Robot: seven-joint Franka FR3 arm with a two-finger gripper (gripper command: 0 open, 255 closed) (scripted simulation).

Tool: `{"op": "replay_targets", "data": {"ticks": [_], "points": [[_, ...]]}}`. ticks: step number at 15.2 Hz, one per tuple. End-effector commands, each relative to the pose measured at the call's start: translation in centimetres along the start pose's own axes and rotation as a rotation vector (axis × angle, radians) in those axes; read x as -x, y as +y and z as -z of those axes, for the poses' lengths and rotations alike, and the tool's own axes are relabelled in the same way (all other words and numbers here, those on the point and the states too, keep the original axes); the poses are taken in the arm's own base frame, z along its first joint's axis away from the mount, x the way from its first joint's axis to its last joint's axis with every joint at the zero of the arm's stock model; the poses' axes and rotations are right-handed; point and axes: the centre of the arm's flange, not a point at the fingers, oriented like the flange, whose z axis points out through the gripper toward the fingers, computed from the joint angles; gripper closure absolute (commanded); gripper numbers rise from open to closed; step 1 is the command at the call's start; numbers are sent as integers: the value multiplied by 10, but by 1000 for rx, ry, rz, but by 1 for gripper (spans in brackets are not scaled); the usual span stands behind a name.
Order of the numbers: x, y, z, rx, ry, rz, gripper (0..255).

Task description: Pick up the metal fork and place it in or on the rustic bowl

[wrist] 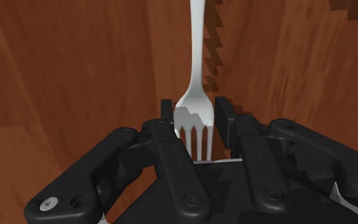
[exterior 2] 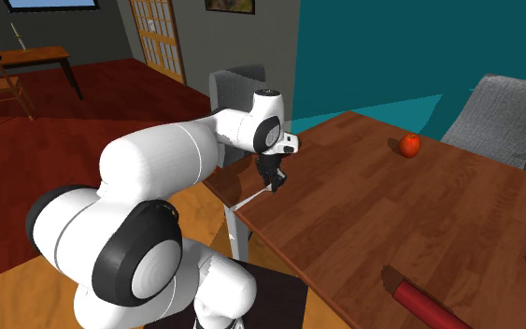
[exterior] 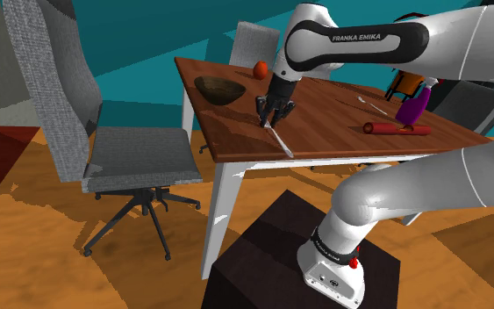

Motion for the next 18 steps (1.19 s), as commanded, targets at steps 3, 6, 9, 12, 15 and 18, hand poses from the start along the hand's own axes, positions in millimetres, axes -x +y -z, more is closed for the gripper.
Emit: {"op": "replay_targets", "data": {"ticks": [3, 6, 9, 12, 15, 18], "points": [[-1, 0, 15, 1, -3, 0, 255], [-2, -1, 31, 1, -3, 0, 255], [-4, -1, 47, 1, -3, 0, 255], [-5, -1, 63, 1, -3, 0, 255], [-6, -2, 78, 1, -3, 0, 255], [-7, -2, 94, 1, -3, 0, 255]]}}
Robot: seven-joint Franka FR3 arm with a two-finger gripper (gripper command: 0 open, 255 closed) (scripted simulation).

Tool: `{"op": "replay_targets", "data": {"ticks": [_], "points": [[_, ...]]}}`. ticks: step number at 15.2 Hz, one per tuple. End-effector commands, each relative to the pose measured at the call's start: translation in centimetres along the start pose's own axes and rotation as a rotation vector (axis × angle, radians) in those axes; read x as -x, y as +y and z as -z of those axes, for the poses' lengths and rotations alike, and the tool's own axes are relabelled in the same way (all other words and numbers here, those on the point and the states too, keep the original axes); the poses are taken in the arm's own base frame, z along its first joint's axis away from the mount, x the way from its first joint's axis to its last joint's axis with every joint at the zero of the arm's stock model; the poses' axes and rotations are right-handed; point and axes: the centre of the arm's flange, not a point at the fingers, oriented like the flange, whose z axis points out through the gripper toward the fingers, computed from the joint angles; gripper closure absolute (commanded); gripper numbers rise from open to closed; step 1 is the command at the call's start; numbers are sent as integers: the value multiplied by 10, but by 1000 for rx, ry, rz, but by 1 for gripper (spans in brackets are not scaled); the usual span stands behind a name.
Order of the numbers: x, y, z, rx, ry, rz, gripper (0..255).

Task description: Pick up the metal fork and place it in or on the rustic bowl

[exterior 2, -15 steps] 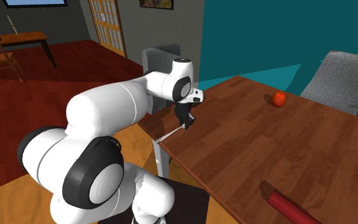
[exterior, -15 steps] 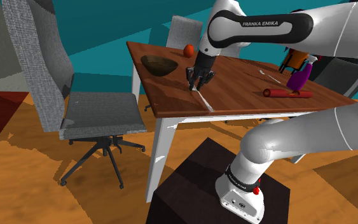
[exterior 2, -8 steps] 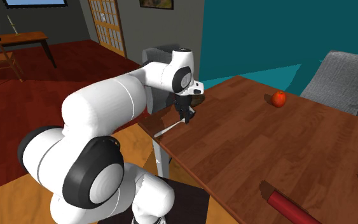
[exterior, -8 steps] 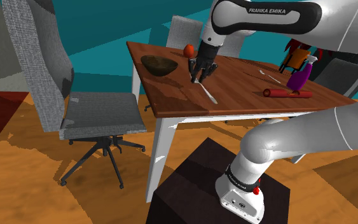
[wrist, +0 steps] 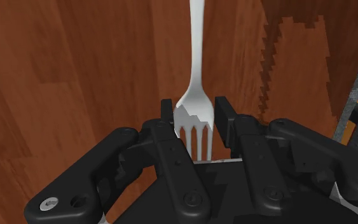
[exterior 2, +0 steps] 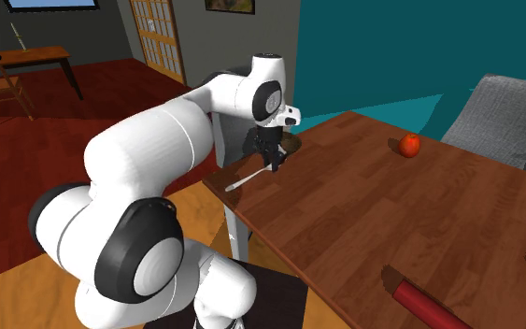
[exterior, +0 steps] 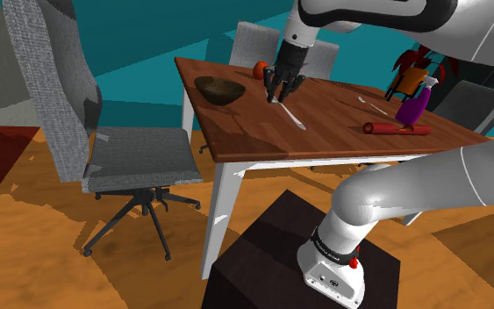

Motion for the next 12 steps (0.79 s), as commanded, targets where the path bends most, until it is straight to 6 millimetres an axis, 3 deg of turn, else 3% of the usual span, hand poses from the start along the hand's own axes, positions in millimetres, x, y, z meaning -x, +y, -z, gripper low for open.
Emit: {"op": "replay_targets", "data": {"ticks": [1, 10, 12], "points": [[-2, 1, 11, 0, 0, 0, 255], [-5, 0, 58, 0, 0, 0, 255], [-26, -17, 56, 0, 0, 0, 255]]}}
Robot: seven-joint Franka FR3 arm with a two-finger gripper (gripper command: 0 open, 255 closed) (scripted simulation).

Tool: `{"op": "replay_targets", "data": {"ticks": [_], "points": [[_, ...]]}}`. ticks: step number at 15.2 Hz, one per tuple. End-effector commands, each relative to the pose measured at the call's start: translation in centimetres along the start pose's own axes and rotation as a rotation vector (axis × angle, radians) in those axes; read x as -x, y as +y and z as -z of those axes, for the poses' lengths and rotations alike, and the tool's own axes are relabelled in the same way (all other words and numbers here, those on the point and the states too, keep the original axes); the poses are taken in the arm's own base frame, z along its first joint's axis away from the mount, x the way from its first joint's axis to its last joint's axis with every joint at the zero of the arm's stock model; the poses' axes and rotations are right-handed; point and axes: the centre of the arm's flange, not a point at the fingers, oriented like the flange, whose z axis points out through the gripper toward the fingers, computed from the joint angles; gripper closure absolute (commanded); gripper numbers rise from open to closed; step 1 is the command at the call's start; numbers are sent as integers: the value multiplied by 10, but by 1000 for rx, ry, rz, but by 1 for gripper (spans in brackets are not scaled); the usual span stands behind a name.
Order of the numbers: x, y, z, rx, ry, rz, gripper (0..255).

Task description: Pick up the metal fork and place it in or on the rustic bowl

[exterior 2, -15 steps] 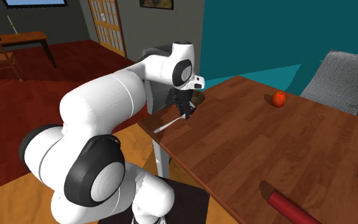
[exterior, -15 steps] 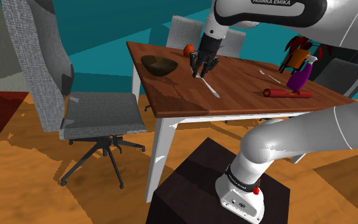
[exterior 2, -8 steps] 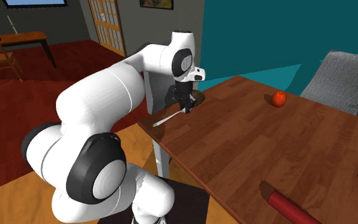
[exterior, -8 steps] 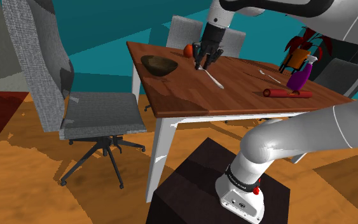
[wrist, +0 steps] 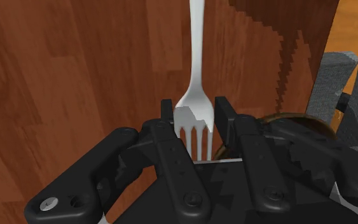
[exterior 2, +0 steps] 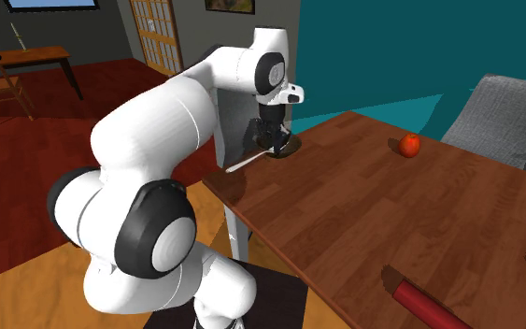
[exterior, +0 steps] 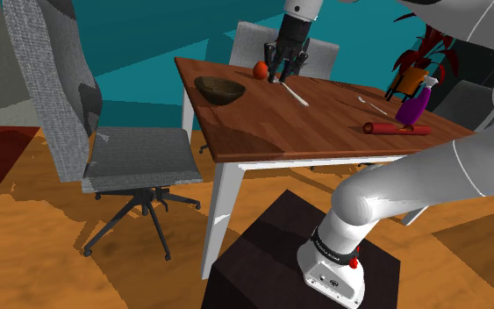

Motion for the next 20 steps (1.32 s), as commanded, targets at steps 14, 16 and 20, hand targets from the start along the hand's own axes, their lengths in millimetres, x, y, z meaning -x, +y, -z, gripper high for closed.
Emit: {"op": "replay_targets", "data": {"ticks": [14, 16, 20], "points": [[-153, -121, -10, 0, -1, 0, 255], [-158, -126, -16, 0, -1, 0, 255], [-157, -125, -37, 0, -1, 0, 255]]}}
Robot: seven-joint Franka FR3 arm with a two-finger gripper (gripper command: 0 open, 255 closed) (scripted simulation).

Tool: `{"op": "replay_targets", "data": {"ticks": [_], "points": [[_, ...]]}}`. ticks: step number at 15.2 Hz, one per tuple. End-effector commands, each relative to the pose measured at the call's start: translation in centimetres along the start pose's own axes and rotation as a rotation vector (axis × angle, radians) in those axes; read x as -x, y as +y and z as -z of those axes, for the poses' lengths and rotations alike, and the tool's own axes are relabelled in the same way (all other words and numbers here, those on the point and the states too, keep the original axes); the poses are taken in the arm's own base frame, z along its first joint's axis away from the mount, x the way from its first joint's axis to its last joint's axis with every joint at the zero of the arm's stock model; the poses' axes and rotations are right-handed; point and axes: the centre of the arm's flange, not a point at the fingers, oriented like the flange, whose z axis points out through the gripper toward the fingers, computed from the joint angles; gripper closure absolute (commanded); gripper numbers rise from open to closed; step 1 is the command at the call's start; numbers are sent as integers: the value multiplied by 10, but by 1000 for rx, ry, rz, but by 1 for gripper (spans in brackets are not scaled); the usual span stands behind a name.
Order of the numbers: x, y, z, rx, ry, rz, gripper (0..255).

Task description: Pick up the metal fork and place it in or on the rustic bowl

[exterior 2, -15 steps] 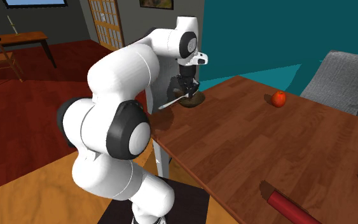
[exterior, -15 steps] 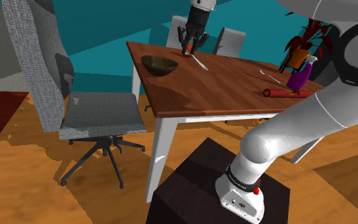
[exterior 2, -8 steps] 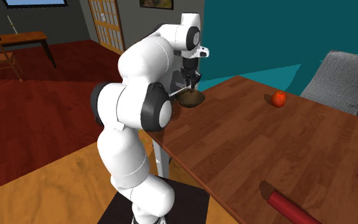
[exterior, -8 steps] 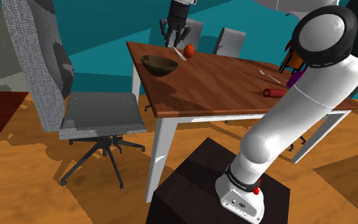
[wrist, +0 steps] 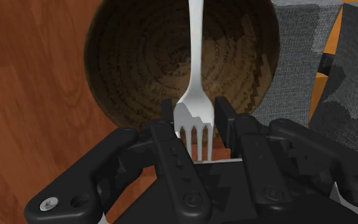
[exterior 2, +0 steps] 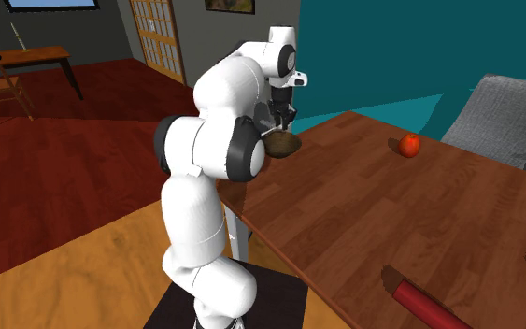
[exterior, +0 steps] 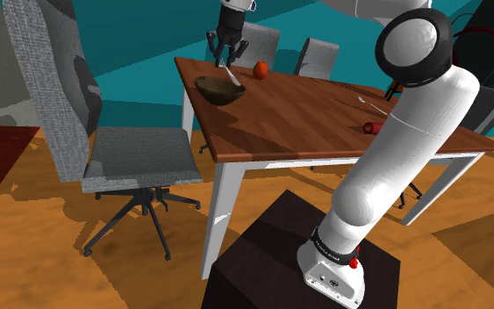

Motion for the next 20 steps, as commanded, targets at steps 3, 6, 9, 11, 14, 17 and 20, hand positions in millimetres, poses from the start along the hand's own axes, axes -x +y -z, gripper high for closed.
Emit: {"op": "replay_targets", "data": {"ticks": [3, 6, 9, 11, 14, 17, 20], "points": [[1, 1, -21, 0, 0, 0, 255], [2, 1, -37, 0, 0, 0, 255], [3, 1, -52, 0, 0, 0, 255], [3, 1, -52, 0, 0, 0, 255], [3, 1, -52, 0, 0, 0, 255], [3, 1, -52, 0, 0, 0, 0], [3, 1, -52, 0, 0, 0, 0]]}}
